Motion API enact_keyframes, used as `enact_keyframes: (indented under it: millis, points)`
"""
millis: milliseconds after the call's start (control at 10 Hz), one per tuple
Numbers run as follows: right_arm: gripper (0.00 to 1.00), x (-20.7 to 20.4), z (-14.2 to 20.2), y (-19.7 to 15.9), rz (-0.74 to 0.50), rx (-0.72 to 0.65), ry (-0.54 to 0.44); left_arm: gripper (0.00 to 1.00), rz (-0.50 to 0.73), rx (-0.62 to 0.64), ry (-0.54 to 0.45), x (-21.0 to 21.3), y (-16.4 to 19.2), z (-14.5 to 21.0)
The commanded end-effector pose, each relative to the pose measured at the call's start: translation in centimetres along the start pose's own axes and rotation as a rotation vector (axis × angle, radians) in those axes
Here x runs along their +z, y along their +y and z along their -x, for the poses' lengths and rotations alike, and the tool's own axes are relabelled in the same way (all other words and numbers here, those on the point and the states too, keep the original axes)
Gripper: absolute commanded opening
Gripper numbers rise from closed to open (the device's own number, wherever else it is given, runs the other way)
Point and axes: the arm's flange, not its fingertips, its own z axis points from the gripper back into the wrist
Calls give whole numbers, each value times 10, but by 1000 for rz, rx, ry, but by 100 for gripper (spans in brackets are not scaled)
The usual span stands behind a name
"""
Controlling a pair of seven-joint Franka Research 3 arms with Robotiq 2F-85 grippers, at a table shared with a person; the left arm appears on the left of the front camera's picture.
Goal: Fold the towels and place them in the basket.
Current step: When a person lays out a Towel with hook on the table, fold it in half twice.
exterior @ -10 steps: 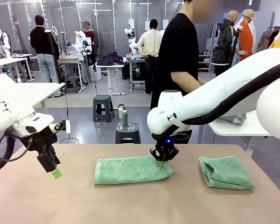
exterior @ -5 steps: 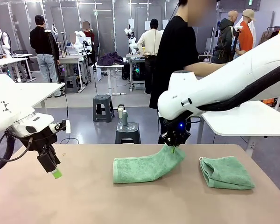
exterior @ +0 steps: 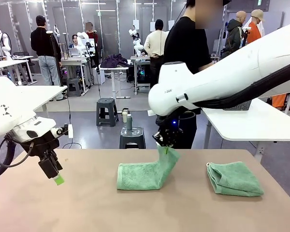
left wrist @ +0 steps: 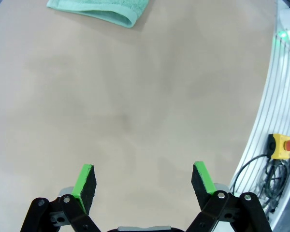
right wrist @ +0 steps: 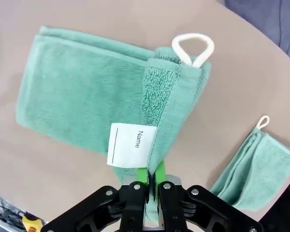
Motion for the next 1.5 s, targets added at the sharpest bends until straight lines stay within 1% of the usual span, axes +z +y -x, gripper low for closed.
enact_keyframes:
  millis: [0,200,300,500,800,1000,1100,1200,1300,1400]
  points:
    - [0,-3,-18,25,3,44,18,100,0,-2,11,1,4,-2]
    - [0,-13,-32,62,20,66,57,100,0,-2,11,1,4,-2]
    - [0,-25,-39,78,70,54,64,100,0,-2,11,1,4,-2]
    - [0,-41,-51,102,87,23,49,100,0,-2,11,1,4,-2]
    - [0,-59,-63,128,126,-3,59,100,0,-2,11,1,4,-2]
    - [0,-70,-68,133,127,-1,97,100,0,-2,11,1,4,-2]
    - [39,-71,-69,134,91,12,97,100,0,-2,11,1,4,-2]
    - [44,-71,-70,134,85,15,98,100,0,-2,11,1,4,-2]
    - [75,-72,-70,134,82,16,98,100,0,-2,11,1,4,-2]
    - [80,-71,-69,134,75,16,99,100,0,-2,11,1,4,-2]
